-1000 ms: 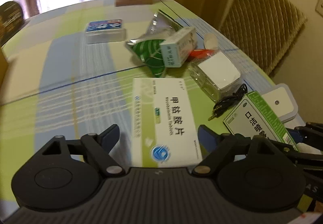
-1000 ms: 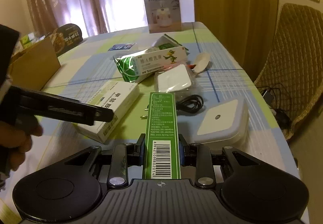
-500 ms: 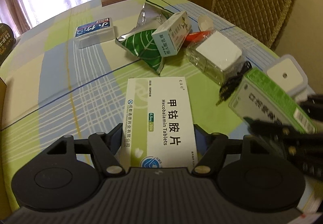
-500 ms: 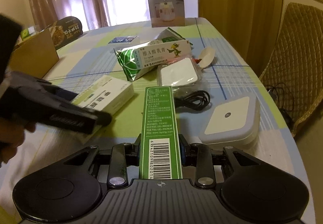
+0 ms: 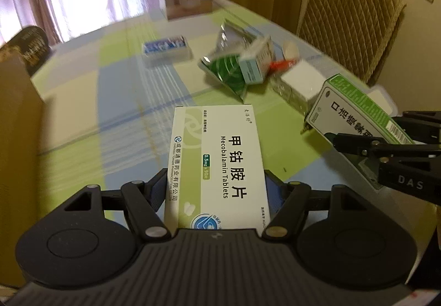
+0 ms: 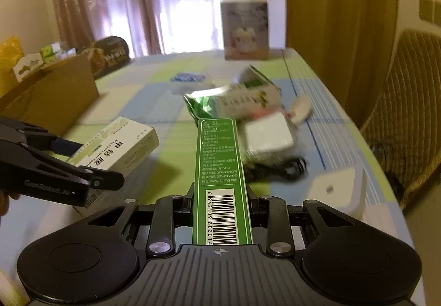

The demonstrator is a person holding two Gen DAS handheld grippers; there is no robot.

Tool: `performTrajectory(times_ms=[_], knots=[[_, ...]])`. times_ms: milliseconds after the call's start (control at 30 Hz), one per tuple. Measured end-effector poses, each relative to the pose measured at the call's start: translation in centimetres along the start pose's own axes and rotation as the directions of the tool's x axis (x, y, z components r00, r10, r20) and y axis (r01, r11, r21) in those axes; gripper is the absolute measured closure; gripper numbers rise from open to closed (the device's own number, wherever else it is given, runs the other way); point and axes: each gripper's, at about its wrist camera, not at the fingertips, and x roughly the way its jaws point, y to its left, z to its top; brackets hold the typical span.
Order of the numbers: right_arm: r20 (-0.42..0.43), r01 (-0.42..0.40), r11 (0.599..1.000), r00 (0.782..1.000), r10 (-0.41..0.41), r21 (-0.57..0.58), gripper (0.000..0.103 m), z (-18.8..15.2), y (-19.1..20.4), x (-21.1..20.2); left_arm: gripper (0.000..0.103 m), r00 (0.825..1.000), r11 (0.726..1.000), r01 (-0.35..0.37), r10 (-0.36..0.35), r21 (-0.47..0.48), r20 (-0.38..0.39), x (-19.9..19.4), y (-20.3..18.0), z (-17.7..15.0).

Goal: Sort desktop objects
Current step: 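Lower the white box into the cardboard box and open the left tool while right carries the green box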

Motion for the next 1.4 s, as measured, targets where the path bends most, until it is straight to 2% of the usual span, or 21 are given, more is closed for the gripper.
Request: performTrajectory(times_ms=[167, 300, 467, 633, 833, 1000, 1400], knots=[[0.064, -0.034, 0.999, 0.997, 0.036, -0.033, 0.076, 2.9, 3.1, -1.6, 0.036, 0.997, 0.999, -0.036, 0.038, -0.022, 0.071, -4.9, 2.5, 0.6], [0.115, -0.090, 0.993, 0.988, 0.099, -0.080, 0.076, 5.7, 7.1, -2.8, 0.036, 0.987, 0.994, -0.086, 0.093, -0.061, 0.131, -9.8, 5.5, 0.9], [0.154, -0.182, 0.971, 0.967, 0.205, -0.154, 0.075, 9.1, 13.8, -3.6, 0.036, 0.961, 0.975, -0.189, 0.208, -0.117, 0.185, -16.1, 11.1, 0.2], [0.140, -0.279, 0.934, 0.939, 0.314, -0.224, 0.075, 11.9, 21.5, -3.1, 0.036, 0.937, 0.945, -0.278, 0.307, -0.174, 0.166, -19.8, 17.6, -1.6], [0.092, -0.337, 0.893, 0.921, 0.378, -0.299, 0.075, 13.2, 29.1, -0.2, 0.036, 0.924, 0.921, -0.323, 0.357, -0.220, 0.135, -21.3, 22.7, -3.9], [0.050, -0.342, 0.883, 0.925, 0.376, -0.321, 0.075, 13.6, 32.6, 3.0, 0.036, 0.925, 0.912, -0.317, 0.358, -0.261, 0.128, -21.4, 25.3, -5.4], [-0.014, -0.331, 0.893, 0.939, 0.344, -0.305, 0.075, 12.5, 33.8, 6.6, 0.036, 0.943, 0.918, -0.271, 0.313, -0.288, 0.110, -18.2, 27.6, -5.9]])
